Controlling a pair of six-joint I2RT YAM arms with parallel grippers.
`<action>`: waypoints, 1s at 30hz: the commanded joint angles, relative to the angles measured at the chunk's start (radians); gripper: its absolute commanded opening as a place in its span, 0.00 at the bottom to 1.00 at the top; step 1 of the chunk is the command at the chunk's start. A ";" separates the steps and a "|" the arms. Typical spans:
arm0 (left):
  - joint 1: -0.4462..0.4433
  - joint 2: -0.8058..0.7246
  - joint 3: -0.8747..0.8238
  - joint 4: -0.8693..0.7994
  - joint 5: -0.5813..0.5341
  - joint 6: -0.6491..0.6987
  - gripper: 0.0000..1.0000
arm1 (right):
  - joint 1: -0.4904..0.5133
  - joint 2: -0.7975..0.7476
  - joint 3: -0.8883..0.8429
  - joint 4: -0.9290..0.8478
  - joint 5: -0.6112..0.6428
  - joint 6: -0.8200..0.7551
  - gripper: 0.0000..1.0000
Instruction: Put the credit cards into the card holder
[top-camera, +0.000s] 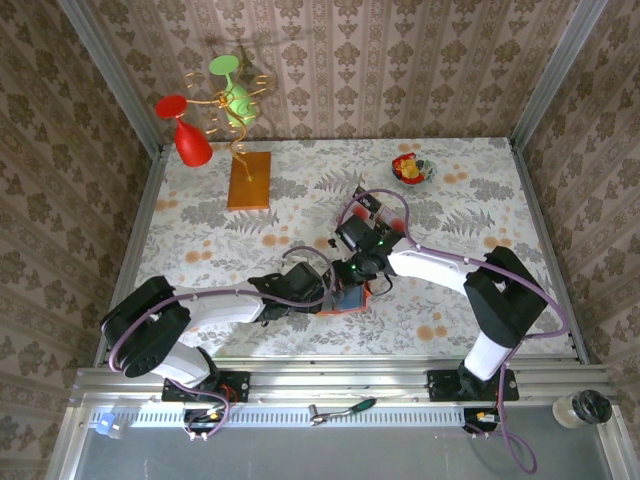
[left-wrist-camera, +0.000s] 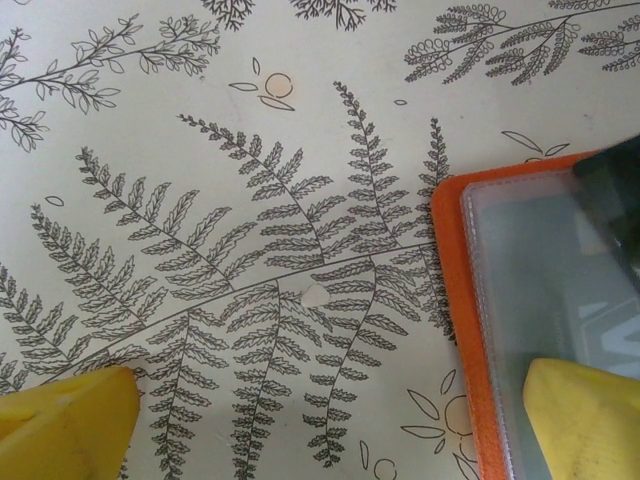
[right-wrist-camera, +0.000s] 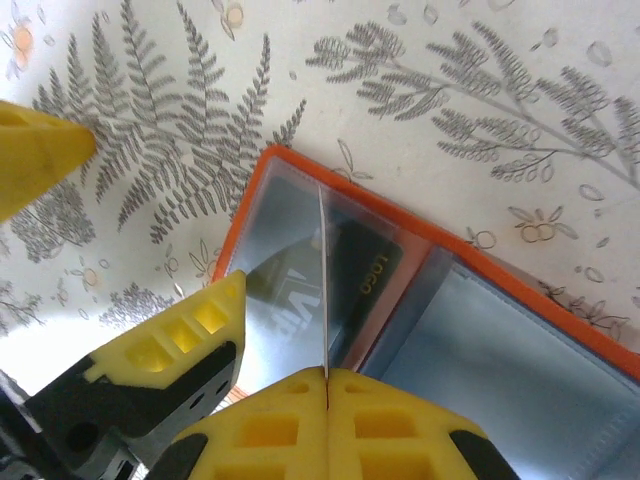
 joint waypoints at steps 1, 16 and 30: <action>-0.012 0.005 -0.025 -0.038 -0.014 -0.024 1.00 | -0.037 -0.103 -0.037 0.037 -0.003 0.071 0.00; -0.019 0.003 -0.036 -0.049 -0.032 -0.046 1.00 | -0.021 -0.302 -0.410 0.490 0.113 0.390 0.00; -0.019 0.006 -0.038 -0.062 -0.060 -0.077 1.00 | 0.000 -0.251 -0.489 0.613 0.145 0.435 0.00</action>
